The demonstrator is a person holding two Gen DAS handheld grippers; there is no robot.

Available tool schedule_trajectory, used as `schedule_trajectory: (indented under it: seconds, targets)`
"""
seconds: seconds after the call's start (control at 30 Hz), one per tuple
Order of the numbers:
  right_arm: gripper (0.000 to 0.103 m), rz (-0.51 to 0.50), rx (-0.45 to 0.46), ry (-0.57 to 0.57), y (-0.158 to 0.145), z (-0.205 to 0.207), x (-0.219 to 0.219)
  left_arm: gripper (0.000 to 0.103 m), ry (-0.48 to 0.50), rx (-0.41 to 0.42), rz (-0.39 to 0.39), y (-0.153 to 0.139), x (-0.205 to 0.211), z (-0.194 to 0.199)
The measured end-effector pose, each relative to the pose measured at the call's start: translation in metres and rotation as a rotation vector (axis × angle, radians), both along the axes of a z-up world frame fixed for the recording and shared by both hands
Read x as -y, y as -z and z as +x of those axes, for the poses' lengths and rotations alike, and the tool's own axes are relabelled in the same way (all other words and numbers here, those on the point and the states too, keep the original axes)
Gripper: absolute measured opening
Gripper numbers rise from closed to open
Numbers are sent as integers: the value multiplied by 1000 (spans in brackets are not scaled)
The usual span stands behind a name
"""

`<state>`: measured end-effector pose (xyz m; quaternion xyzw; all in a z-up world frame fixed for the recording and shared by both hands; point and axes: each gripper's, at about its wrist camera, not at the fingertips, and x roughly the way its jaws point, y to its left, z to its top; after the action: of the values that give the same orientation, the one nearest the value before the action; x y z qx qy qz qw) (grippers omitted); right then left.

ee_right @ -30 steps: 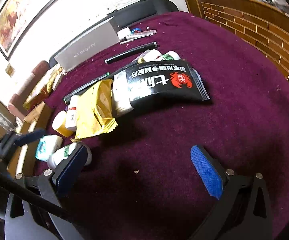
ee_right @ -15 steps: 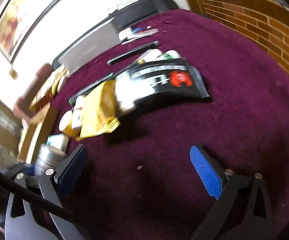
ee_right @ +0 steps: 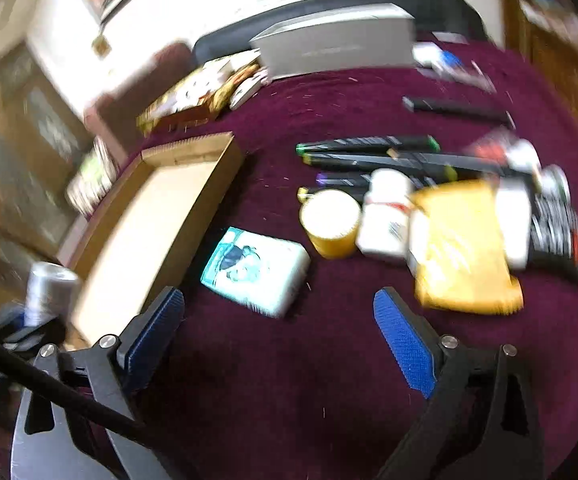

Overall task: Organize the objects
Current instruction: 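Carry the white bottle toward the cardboard tray while the right tool grasps the blue tissue pack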

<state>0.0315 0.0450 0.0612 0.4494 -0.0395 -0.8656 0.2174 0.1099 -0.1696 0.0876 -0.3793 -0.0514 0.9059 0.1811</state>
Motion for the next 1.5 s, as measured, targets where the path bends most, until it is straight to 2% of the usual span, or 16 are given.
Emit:
schedule_trajectory:
  seconds: [0.1,0.27,0.33,0.37,0.4,0.43,0.53,0.6,0.67,0.83,0.9,1.0,1.1,1.23,1.37,1.5]
  targets:
    - [97,208,-79,-124,2,-7,44,29,-26,-7,13,1,17,8]
    - [97,351,-88,-284,17,-21,82,29,-74,-11,38,2,44,16]
    - [93,376,-57,-320,28,-28,88,29,-92,-8,41,4,54,19]
    - [87,382,-33,-330,34,-31,90,29,-95,-6,43,5,59,18]
    - [77,388,-9,-331,40,-34,90,29,-100,-5,47,6,63,18]
    - [75,388,14,-326,46,-38,88,29,-104,-1,52,7,66,18]
    - [61,300,33,-251,43,-38,75,29,-123,13,63,12,74,15]
    - [46,253,32,-219,37,-33,67,29,-130,18,66,13,75,14]
    - [37,244,34,-198,32,-28,63,29,-133,12,67,10,73,14]
    - [26,178,37,-169,6,-20,64,29,-126,-30,69,-6,70,21]
    - [15,150,38,-160,-3,-18,61,29,-123,-52,72,-17,68,24]
    - [10,98,23,-143,-23,-14,59,29,-113,-79,54,-33,65,23]
    - [9,71,-3,-128,-39,-12,60,29,-111,-87,53,-44,64,16]
    - [9,24,-23,-126,-57,-17,70,29,-131,-97,9,-50,65,-2]
    - [9,-6,-38,-146,-69,-23,89,29,-151,-51,17,-43,75,-33]
    - [9,-18,-21,-151,-67,-37,107,29,-170,17,18,-24,80,-67]
